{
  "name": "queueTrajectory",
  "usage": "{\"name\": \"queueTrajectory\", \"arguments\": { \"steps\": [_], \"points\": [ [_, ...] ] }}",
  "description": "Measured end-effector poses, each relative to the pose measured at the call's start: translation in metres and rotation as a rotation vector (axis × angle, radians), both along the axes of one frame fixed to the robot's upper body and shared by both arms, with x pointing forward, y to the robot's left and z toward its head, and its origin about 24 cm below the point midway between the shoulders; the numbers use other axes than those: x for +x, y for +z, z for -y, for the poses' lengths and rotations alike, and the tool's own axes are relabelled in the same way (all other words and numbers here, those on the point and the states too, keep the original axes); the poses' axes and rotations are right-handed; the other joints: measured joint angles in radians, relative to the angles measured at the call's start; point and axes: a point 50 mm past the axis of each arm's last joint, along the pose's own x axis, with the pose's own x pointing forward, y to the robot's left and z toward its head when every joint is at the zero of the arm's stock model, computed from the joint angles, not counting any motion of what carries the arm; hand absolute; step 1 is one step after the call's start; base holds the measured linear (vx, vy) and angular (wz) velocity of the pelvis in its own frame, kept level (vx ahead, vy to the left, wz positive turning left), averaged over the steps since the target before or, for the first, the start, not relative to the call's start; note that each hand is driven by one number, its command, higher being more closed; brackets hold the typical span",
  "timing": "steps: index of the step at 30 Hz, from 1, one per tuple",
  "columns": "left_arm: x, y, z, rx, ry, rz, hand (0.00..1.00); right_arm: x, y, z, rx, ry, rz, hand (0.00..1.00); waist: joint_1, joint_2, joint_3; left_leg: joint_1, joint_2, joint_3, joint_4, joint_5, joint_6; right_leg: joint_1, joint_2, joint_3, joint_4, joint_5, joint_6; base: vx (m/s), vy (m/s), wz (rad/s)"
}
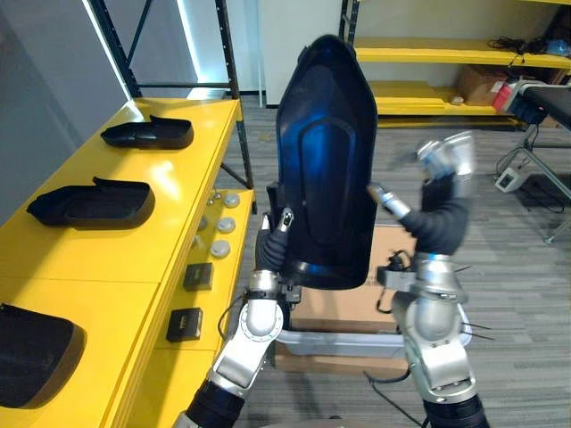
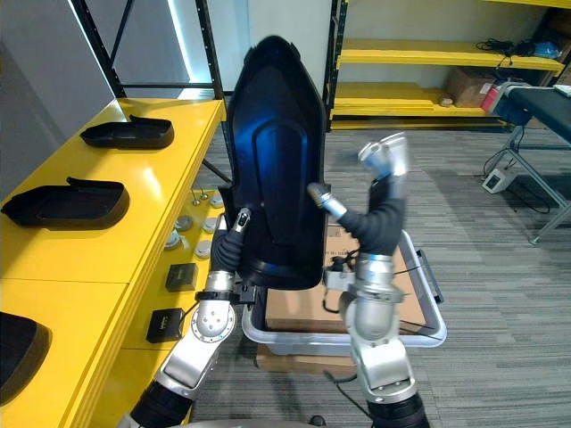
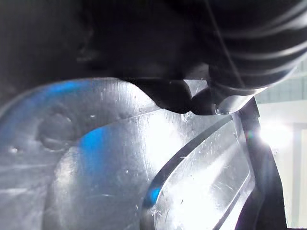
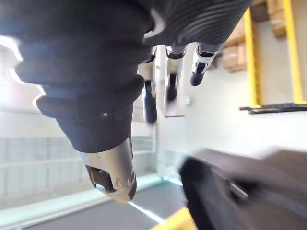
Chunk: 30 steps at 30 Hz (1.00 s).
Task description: Walk over and take plastic housings, then place them on the shelf
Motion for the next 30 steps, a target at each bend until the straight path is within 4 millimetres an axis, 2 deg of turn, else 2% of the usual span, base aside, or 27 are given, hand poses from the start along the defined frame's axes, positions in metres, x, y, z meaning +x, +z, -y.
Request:
{"name": "queueTrajectory", "arguments": {
  "steps": [3, 5, 6, 8, 10, 11, 13, 14, 15, 17, 19, 21, 25, 30],
  "points": [
    [-0.004, -0.005, -0.012, -0.001, 0.048, -0.024, 1.00, -0.013, -0.006, 0.027, 0.039, -0.143, -0.015, 0.00, -0.009, 0.000, 0.000, 0.000, 0.000, 0.001, -0.002, 0.000, 0.000, -0.002, 0.000, 0.001, -0.001, 0.000, 0.000, 0.00, 0.000, 0.00],
    [-0.008, -0.006, -0.021, -0.003, 0.085, -0.029, 1.00, -0.021, -0.018, 0.042, 0.068, -0.214, -0.071, 0.00, -0.020, 0.000, 0.000, -0.001, 0.000, 0.001, -0.003, 0.000, 0.000, -0.003, 0.000, 0.002, -0.001, -0.001, 0.001, 0.00, 0.000, 0.00],
    [-0.010, -0.005, -0.028, -0.007, 0.111, -0.024, 1.00, -0.025, -0.031, 0.051, 0.076, -0.261, -0.142, 0.00, -0.023, 0.000, 0.000, -0.001, 0.000, 0.003, -0.004, -0.001, 0.000, -0.004, 0.000, 0.005, -0.001, -0.001, 0.001, -0.01, -0.006, -0.04],
    [-0.013, -0.002, -0.037, -0.009, 0.150, -0.011, 1.00, -0.028, -0.061, 0.066, 0.104, -0.321, -0.306, 0.00, -0.030, 0.000, 0.000, -0.002, 0.000, 0.004, -0.004, -0.002, 0.002, -0.006, 0.001, 0.006, -0.001, -0.001, 0.001, -0.01, -0.004, -0.02],
    [-0.019, 0.001, -0.047, -0.012, 0.193, 0.007, 1.00, -0.034, -0.122, 0.085, 0.206, -0.341, -0.602, 0.00, -0.042, 0.000, 0.000, -0.005, 0.000, 0.004, -0.004, -0.002, 0.002, -0.010, 0.000, 0.006, -0.001, -0.001, 0.002, -0.03, -0.010, -0.01],
    [-0.020, 0.001, -0.049, -0.012, 0.200, 0.009, 1.00, -0.039, -0.140, 0.088, 0.244, -0.345, -0.682, 0.00, -0.042, 0.000, 0.000, -0.006, 0.000, 0.004, -0.004, -0.002, 0.002, -0.010, 0.000, 0.006, -0.001, -0.001, 0.002, -0.03, -0.011, 0.00],
    [-0.024, 0.001, -0.053, -0.012, 0.221, 0.009, 1.00, -0.058, -0.198, 0.091, 0.401, -0.327, -0.925, 0.00, -0.042, 0.005, -0.002, -0.009, 0.000, 0.004, -0.004, -0.002, 0.002, -0.013, 0.000, 0.006, -0.001, -0.002, 0.002, -0.04, -0.014, 0.01],
    [-0.025, 0.000, -0.056, -0.010, 0.231, 0.004, 1.00, -0.071, -0.226, 0.087, 0.474, -0.303, -1.051, 0.00, -0.042, 0.011, 0.000, -0.010, 0.000, 0.003, -0.004, -0.002, 0.002, -0.014, 0.000, 0.005, 0.000, -0.002, 0.002, 0.00, 0.000, 0.00],
    [-0.025, 0.000, -0.057, -0.009, 0.236, 0.002, 1.00, -0.077, -0.239, 0.085, 0.498, -0.286, -1.110, 0.00, -0.042, 0.014, 0.001, -0.010, 0.000, 0.003, -0.004, -0.002, 0.002, -0.014, -0.001, 0.005, 0.000, -0.002, 0.002, -0.03, -0.010, 0.00],
    [-0.026, -0.002, -0.060, -0.009, 0.247, -0.004, 1.00, -0.098, -0.281, 0.072, 0.571, -0.219, -1.321, 0.00, -0.043, 0.021, 0.001, -0.010, 0.000, 0.002, -0.003, -0.002, 0.002, -0.013, -0.001, 0.004, 0.001, -0.002, 0.002, -0.02, -0.005, 0.00],
    [-0.027, -0.001, -0.058, -0.012, 0.237, 0.006, 1.00, -0.118, -0.313, 0.058, 0.633, -0.159, -1.494, 0.00, -0.043, 0.023, 0.003, -0.004, 0.000, -0.004, -0.003, -0.002, 0.002, -0.003, -0.002, -0.003, 0.001, -0.002, 0.001, -0.01, -0.002, 0.09],
    [-0.027, 0.000, -0.058, -0.018, 0.234, 0.018, 1.00, -0.133, -0.333, 0.045, 0.684, -0.115, -1.606, 0.00, -0.043, 0.021, 0.005, -0.002, -0.001, -0.014, -0.003, -0.002, 0.002, 0.005, -0.004, -0.017, 0.004, -0.007, 0.002, 0.00, -0.003, 0.20],
    [-0.031, -0.003, -0.061, -0.004, 0.234, 0.003, 1.00, -0.152, -0.355, 0.018, 0.736, -0.025, -1.767, 0.00, -0.041, 0.018, 0.014, 0.014, -0.002, -0.046, -0.007, -0.002, 0.001, 0.038, -0.006, -0.053, 0.002, -0.016, 0.005, -0.04, -0.015, 0.24],
    [-0.035, -0.010, -0.061, -0.014, 0.232, -0.029, 1.00, -0.153, -0.365, 0.000, 0.692, 0.073, -1.871, 0.00, -0.020, 0.010, 0.020, 0.014, -0.004, -0.103, -0.030, 0.015, -0.008, 0.055, -0.009, -0.111, 0.002, -0.028, 0.003, -0.04, -0.030, 0.34]
  ]
}}
